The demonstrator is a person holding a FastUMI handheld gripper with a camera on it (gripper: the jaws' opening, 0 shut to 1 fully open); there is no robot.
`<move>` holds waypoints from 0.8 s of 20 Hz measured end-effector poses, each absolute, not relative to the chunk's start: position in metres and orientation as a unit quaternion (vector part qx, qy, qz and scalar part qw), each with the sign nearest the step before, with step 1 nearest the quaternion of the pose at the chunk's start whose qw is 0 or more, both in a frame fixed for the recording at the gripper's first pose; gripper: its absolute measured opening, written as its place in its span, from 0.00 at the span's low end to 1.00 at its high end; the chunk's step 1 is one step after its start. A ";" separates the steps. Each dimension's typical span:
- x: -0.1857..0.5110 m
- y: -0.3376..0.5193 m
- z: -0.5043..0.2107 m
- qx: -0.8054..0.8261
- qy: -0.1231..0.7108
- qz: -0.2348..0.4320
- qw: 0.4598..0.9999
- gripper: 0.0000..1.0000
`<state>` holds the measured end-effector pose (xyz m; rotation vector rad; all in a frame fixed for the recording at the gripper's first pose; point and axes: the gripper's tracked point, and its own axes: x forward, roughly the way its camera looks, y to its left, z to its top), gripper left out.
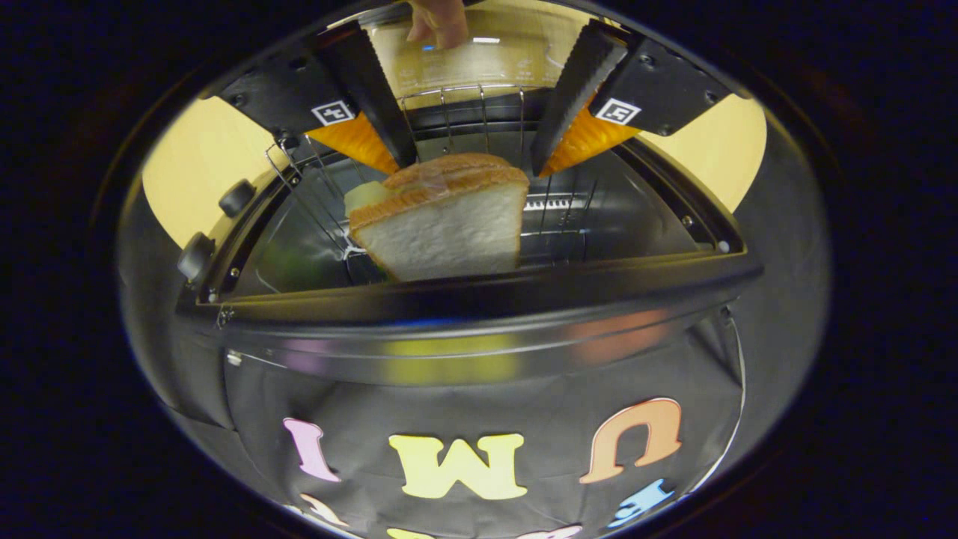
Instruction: Open the toaster oven, put the food inside, and close the toaster oven door.
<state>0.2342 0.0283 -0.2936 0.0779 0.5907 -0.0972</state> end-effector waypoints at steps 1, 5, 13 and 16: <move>0.231 0.028 -0.293 0.038 0.295 -0.046 0.954 1.00; 0.208 0.027 -0.292 0.027 0.327 -0.043 0.944 1.00; 0.156 0.044 -0.280 0.067 0.355 -0.009 0.933 1.00; 0.132 0.043 -0.267 0.051 0.352 -0.010 0.935 1.00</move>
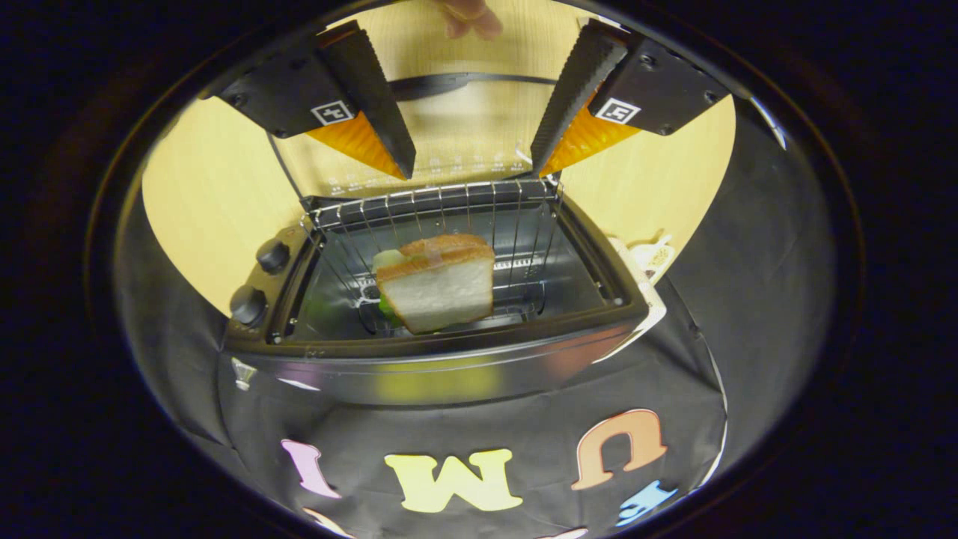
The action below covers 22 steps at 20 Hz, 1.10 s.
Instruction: Open the toaster oven, put the food inside, and close the toaster oven door.
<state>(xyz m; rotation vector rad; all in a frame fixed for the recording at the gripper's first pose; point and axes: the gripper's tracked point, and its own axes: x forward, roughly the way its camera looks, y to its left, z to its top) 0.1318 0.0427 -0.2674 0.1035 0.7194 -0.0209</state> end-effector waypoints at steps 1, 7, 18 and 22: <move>0.125 0.043 -0.263 0.041 0.348 -0.010 0.937 1.00; 0.075 0.035 -0.257 0.018 0.343 -0.024 0.939 1.00; 0.033 0.017 -0.295 0.034 0.393 -0.034 0.918 1.00; 0.038 0.019 -0.313 0.027 0.412 -0.038 0.910 1.00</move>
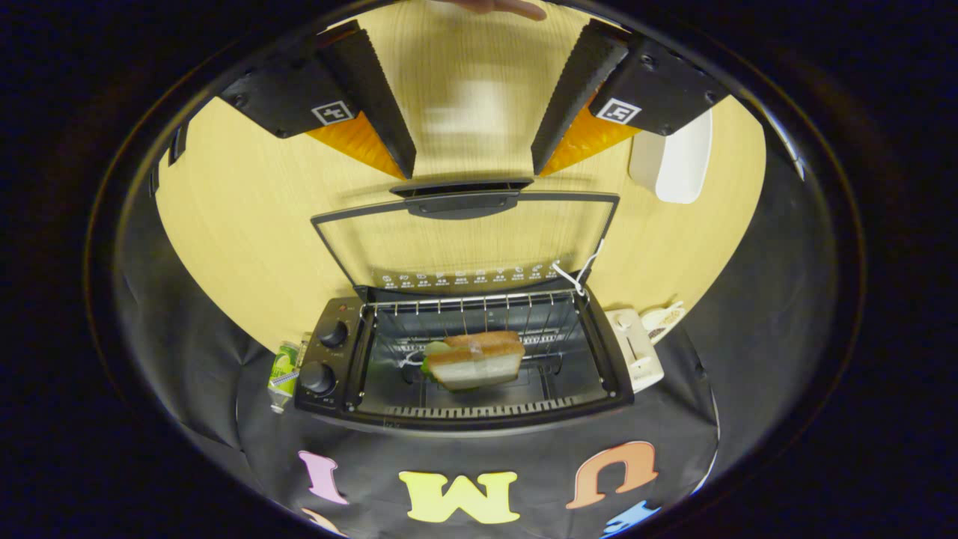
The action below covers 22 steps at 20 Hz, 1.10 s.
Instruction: Open the toaster oven, put the food inside, and close the toaster oven door.
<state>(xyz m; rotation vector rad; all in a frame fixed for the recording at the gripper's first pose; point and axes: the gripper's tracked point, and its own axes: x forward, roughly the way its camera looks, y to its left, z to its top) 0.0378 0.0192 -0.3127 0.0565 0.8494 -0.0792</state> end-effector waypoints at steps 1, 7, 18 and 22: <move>0.038 0.022 -0.319 0.036 0.421 -0.037 0.906 1.00; 0.047 0.014 -0.334 0.053 0.437 -0.060 0.896 1.00; 0.057 0.009 -0.299 0.007 0.371 -0.064 0.926 1.00; 0.060 0.008 -0.289 -0.005 0.346 -0.063 0.936 1.00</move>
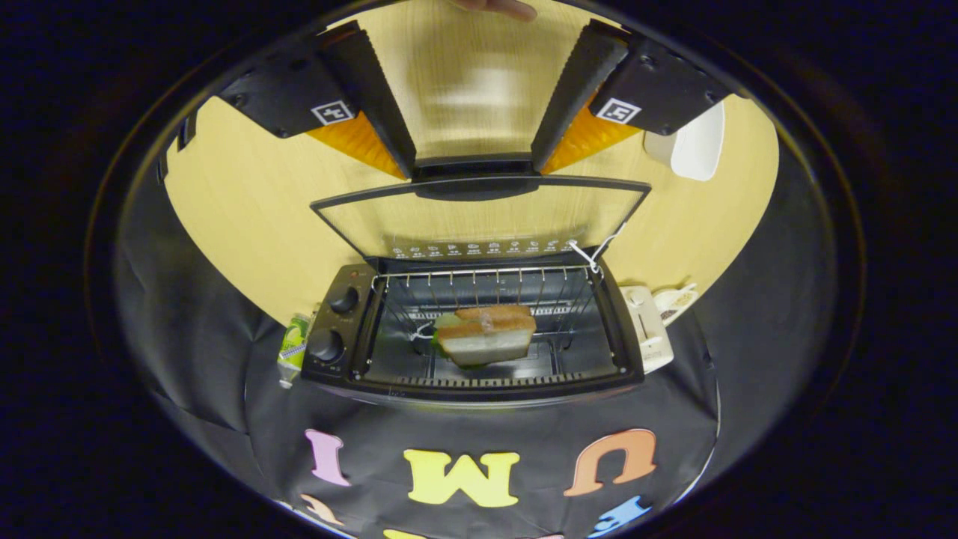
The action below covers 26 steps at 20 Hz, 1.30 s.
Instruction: Open the toaster oven, put the food inside, and close the toaster oven door.
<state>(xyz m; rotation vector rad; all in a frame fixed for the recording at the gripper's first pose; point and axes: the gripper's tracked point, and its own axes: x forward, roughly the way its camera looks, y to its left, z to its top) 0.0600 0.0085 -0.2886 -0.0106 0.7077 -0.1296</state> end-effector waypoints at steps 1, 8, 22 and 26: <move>0.060 0.009 -0.289 -0.004 0.346 -0.064 0.936 1.00; 0.061 0.010 -0.286 0.010 0.337 -0.068 0.939 1.00; 0.098 0.015 -0.217 0.071 0.210 -0.056 0.974 1.00; 0.119 0.010 -0.194 0.032 0.157 -0.060 0.985 1.00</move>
